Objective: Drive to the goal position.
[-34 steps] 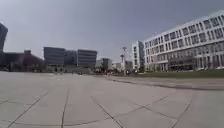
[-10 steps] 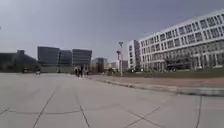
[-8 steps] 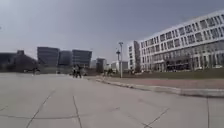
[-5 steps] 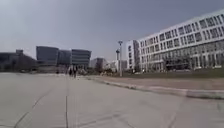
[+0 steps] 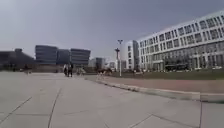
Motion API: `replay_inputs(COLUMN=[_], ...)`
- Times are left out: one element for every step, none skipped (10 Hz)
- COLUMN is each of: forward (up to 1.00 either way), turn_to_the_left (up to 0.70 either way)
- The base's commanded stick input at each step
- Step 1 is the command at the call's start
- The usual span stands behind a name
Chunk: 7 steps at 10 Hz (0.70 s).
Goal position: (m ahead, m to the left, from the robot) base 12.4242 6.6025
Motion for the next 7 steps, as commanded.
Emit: replay_inputs(forward=[0.85, 0.85, 0.85, 0.85, 0.85, 0.85, 0.85], turn_to_the_left=[0.34, 0.34, 0.34, 0.34, 0.34, 0.34, 0.34])
